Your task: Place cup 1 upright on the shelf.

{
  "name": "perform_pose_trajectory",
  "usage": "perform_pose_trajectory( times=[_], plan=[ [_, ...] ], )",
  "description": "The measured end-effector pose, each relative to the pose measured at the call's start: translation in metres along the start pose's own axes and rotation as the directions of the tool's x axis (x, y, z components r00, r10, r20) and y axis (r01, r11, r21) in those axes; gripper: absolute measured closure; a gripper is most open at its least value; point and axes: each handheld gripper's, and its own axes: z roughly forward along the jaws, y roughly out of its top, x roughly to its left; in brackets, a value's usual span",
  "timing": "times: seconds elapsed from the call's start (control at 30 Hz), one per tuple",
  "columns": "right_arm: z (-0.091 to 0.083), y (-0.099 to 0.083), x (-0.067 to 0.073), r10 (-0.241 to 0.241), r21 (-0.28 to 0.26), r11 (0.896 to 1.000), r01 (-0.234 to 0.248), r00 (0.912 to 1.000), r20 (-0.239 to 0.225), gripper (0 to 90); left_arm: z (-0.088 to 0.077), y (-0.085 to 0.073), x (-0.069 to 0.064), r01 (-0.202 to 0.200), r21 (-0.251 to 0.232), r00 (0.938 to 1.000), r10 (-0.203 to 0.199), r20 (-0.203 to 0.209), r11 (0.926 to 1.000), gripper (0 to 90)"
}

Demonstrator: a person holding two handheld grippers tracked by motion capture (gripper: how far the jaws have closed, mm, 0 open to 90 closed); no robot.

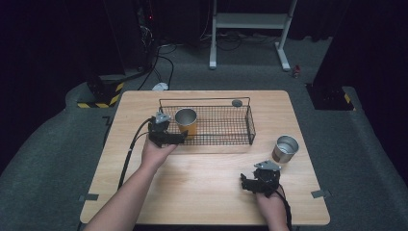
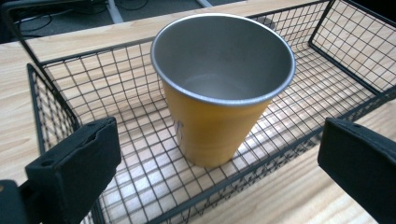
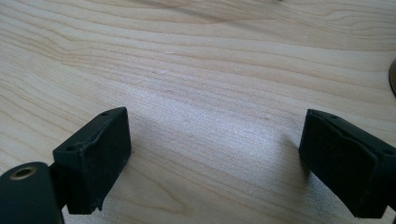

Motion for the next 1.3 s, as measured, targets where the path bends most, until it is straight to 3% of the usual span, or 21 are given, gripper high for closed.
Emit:
perform_pose_trajectory(
  times=[0.7, 1.3],
  plan=[
    [0.000, 0.000, 0.000, 0.000, 0.000, 1.000, 0.000, 1.0000, 0.000, 9.0, -0.040, -0.026, 0.004, -0.007, -0.023, 0.9992, 0.008, 0.040, 0.9997, 0.8],
    [0.000, 0.000, 0.000, 0.000, 0.000, 1.000, 0.000, 1.0000, 0.000, 9.0, -0.064, -0.063, 0.012, -0.004, 0.032, 0.9979, 0.002, 0.064, 0.9995, 2.7]
  ],
)
